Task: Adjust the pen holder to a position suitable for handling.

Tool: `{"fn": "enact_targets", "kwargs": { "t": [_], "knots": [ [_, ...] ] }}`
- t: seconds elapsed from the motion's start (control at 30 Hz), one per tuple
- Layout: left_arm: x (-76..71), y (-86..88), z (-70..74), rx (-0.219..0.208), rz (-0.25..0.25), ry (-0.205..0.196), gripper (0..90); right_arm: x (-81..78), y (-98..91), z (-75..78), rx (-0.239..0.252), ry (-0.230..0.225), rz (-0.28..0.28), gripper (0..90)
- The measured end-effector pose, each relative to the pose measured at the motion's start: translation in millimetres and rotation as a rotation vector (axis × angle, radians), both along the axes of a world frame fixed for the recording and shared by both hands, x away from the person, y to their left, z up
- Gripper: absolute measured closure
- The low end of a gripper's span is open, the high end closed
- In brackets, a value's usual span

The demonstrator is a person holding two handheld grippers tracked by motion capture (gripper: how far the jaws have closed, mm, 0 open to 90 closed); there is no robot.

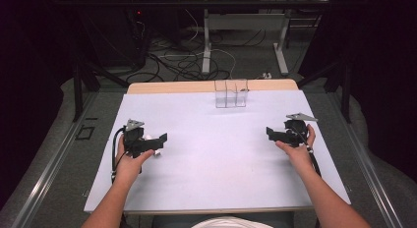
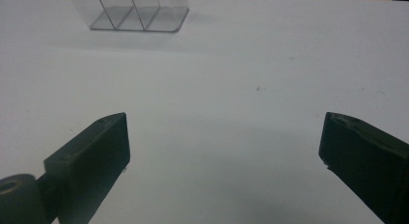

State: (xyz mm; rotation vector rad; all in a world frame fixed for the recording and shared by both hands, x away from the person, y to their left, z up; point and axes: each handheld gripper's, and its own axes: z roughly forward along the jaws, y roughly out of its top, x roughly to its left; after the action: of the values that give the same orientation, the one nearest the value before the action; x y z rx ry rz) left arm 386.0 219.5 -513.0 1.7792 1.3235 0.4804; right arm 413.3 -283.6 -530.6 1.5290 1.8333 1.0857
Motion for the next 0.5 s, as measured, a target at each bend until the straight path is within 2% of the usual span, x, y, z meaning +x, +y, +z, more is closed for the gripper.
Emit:
{"fn": "enact_targets", "kwargs": {
  "t": [0.1,0.17,0.2,0.27,0.37,0.43,0.5],
  "knots": [
    [1.3,1.7,0.3,0.0,0.009,0.001,0.9,4.0,4.1,12.4,-0.005,-0.017,0.008,4.0],
    [1.6,2.0,0.5,0.001,0.018,-0.003,0.9,5.3,5.2,15.2,-0.009,-0.029,0.011,4.0],
    [1.5,2.9,1.0,-0.001,0.023,-0.006,0.9,11.1,9.9,24.4,-0.016,-0.047,0.015,4.0],
    [0.8,4.2,2.3,-0.003,0.035,-0.013,1.0,13.4,11.4,27.4,-0.016,-0.052,0.018,4.0],
    [-0.3,6.5,4.4,-0.008,0.042,-0.02,1.1,24.2,20.2,43.0,-0.014,-0.063,0.031,4.2],
    [-0.7,7.4,4.9,-0.015,0.046,-0.023,1.2,34.4,29.4,58.9,-0.04,-0.074,0.057,5.4],
    [-0.8,8.8,5.1,-0.012,0.048,-0.023,1.2,37.8,32.9,63.9,-0.041,-0.076,0.063,6.0]
  ]
}}
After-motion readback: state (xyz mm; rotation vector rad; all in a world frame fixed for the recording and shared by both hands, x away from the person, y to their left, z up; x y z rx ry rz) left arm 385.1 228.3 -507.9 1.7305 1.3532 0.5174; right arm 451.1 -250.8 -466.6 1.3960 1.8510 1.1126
